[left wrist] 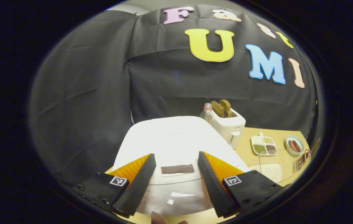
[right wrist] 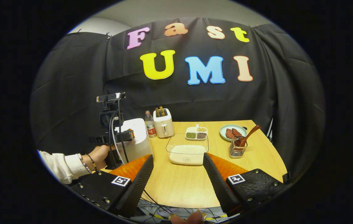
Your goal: Close the left gripper, press the button to open the rice cooker; take a wooden spoon from the chopstick holder with the right hand, scoop a spoonful of rice and pour it into the rice cooker, then put the wooden spoon back into the chopstick holder.
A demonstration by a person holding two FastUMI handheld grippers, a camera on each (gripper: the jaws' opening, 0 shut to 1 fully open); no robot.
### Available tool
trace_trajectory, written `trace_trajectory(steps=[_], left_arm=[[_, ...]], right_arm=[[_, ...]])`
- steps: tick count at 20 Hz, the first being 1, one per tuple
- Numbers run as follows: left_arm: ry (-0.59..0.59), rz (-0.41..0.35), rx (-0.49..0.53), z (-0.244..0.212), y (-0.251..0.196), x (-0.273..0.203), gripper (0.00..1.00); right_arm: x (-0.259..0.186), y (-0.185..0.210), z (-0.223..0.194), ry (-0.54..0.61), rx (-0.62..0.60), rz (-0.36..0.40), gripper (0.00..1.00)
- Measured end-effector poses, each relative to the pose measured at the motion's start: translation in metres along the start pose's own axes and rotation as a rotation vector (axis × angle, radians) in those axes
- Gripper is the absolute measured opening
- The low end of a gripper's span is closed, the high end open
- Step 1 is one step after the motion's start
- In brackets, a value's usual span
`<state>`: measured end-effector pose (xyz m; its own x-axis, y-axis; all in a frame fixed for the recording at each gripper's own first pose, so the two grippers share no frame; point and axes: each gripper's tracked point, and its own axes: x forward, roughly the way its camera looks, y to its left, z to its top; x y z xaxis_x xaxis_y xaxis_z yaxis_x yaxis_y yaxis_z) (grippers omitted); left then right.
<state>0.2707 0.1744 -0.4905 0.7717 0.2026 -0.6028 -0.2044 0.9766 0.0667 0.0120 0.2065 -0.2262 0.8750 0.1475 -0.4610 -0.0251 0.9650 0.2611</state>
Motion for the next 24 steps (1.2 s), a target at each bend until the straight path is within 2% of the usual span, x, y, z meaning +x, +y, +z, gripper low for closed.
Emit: trace_trajectory(steps=[2, 3, 4, 7, 9, 12, 16, 18, 19, 20, 23, 24], left_arm=[[0.027, -0.037, -0.026, 0.004, 0.001, -0.004, 0.95], [0.051, -0.061, -0.048, 0.006, 0.001, -0.007, 0.99], [0.048, -0.064, -0.08, 0.012, 0.006, -0.014, 0.95], [-0.09, -0.079, -0.068, 0.066, 0.01, -0.047, 0.99], [-0.153, -0.128, -0.027, 0.091, -0.005, -0.076, 0.96], [-0.212, -0.22, -0.033, 0.113, -0.028, -0.128, 0.98], [-0.223, -0.317, -0.095, 0.13, -0.052, -0.198, 0.99], [-0.225, -0.341, -0.114, 0.134, -0.064, -0.234, 0.94], [-0.234, -0.348, -0.115, 0.138, -0.07, -0.253, 0.96], [-0.251, -0.351, -0.116, 0.142, -0.077, -0.271, 0.94], [-0.323, -0.358, -0.109, 0.162, -0.103, -0.334, 1.0], [-0.351, -0.36, -0.111, 0.169, -0.113, -0.359, 0.94]], right_arm=[[-0.002, -0.005, 0.004, -0.014, 0.015, -0.011, 0.98], [-0.003, -0.008, 0.007, -0.022, 0.022, -0.016, 0.98], [-0.003, -0.01, 0.008, -0.027, 0.026, -0.022, 0.98], [-0.003, -0.016, 0.01, -0.033, 0.022, -0.033, 0.98], [-0.003, -0.023, 0.013, -0.037, 0.008, -0.043, 0.98], [-0.003, -0.04, 0.028, -0.072, -0.024, -0.065, 0.98], [-0.01, -0.076, 0.06, -0.147, -0.055, -0.097, 0.98], [-0.018, -0.098, 0.083, -0.204, -0.065, -0.115, 0.98], [-0.025, -0.11, 0.095, -0.234, -0.072, -0.123, 0.98], [-0.033, -0.125, 0.106, -0.265, -0.082, -0.135, 0.98], [-0.061, -0.166, 0.136, -0.34, -0.11, -0.161, 0.98], [-0.073, -0.178, 0.143, -0.357, -0.112, -0.159, 0.98]])
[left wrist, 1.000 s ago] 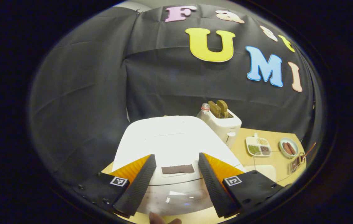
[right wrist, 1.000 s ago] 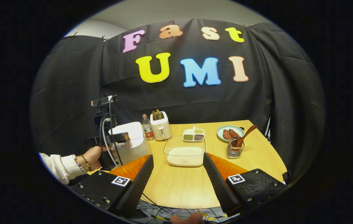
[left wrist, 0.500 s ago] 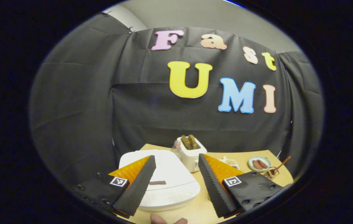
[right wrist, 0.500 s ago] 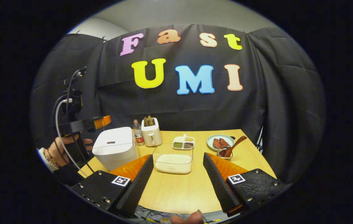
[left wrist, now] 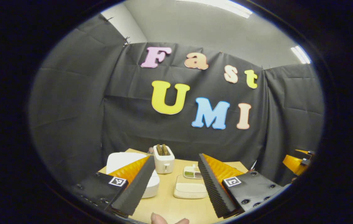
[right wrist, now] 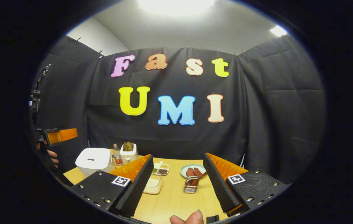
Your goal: Close the left gripper, press the button to open the rice cooker; take a wooden spoon from the chopstick holder with the right hand, scoop a spoonful of rice and pour it into the rice cooker, then put the wooden spoon back into the chopstick holder.
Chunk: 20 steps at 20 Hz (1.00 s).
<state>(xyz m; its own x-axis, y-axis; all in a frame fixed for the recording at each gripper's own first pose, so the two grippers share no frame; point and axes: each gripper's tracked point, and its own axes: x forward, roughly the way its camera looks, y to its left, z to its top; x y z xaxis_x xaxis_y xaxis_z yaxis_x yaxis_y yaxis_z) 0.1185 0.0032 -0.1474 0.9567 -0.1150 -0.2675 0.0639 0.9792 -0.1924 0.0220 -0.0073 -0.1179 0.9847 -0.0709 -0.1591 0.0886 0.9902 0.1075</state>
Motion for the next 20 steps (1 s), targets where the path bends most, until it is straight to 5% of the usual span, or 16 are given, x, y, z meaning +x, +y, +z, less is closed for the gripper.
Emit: trace_trajectory(steps=[8, 10, 14, 15, 20], left_arm=[[-0.095, 0.022, 0.104, 0.039, -0.1, -0.111, 1.0], [-0.101, 0.011, 0.113, 0.042, -0.117, -0.128, 0.94], [-0.093, -0.004, 0.091, 0.045, -0.119, -0.14, 0.94], [-0.102, -0.015, 0.079, 0.05, -0.119, -0.14, 1.0], [-0.109, 0.017, 0.086, 0.055, -0.086, -0.151, 0.94]], right_arm=[[-0.032, -0.062, 0.025, -0.052, 0.025, 0.045, 0.97], [-0.042, -0.067, 0.027, -0.044, 0.034, 0.045, 0.98], [-0.056, -0.075, 0.056, -0.095, 0.033, 0.011, 0.98], [-0.059, -0.071, 0.06, -0.099, 0.033, 0.016, 0.98], [-0.059, -0.041, 0.068, -0.076, 0.015, 0.043, 0.98]])
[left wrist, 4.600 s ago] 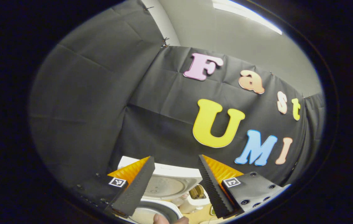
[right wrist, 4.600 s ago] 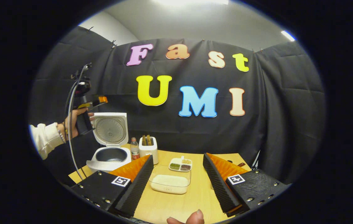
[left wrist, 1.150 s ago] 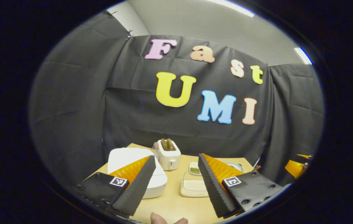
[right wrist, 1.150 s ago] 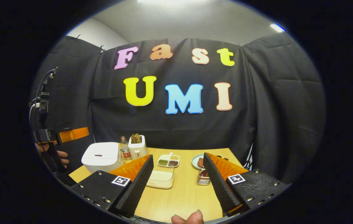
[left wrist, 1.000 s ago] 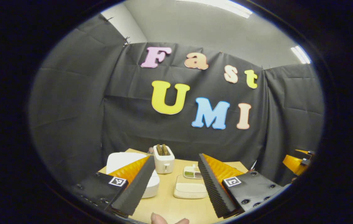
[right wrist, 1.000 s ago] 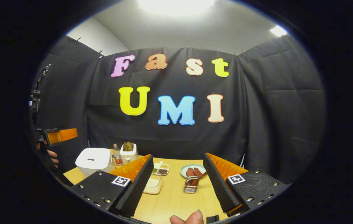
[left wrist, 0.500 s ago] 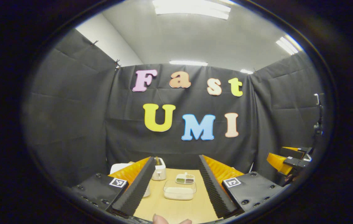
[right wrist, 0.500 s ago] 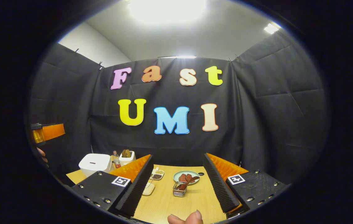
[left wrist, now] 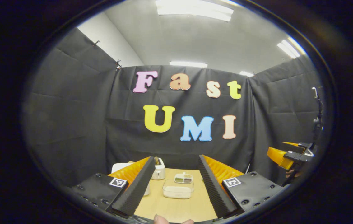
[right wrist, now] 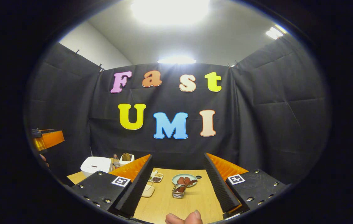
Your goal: Close the left gripper, press the button to open the rice cooker; take a wooden spoon from the chopstick holder with the right hand, scoop a spoonful of rice and pour it into the rice cooker, then put the wooden spoon back into the chopstick holder.
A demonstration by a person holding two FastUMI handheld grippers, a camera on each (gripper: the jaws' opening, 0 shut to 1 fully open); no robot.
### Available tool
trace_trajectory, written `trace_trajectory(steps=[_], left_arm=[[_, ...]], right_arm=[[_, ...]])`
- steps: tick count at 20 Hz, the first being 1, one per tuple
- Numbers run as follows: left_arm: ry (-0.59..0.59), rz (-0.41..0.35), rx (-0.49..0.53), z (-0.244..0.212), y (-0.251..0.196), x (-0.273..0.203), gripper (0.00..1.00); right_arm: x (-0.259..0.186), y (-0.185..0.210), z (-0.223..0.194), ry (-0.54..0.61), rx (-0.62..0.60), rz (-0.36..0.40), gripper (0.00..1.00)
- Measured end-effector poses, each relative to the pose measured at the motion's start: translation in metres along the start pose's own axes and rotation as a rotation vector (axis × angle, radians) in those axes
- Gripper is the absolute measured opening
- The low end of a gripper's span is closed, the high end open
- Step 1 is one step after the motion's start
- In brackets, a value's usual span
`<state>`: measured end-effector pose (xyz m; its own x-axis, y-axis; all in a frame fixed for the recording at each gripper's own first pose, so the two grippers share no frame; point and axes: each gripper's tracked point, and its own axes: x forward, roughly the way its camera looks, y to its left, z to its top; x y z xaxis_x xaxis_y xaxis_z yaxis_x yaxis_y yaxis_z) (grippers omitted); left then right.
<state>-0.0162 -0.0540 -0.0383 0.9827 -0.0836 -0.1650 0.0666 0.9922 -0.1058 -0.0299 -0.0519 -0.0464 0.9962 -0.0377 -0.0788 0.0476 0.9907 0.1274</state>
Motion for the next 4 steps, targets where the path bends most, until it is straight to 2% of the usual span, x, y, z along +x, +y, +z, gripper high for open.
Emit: trace_trajectory(steps=[4], left_arm=[[-0.009, 0.02, -0.012, 0.004, 0.023, -0.007, 0.94]], right_arm=[[0.007, 0.028, 0.008, -0.004, 0.007, 0.044, 0.98]])
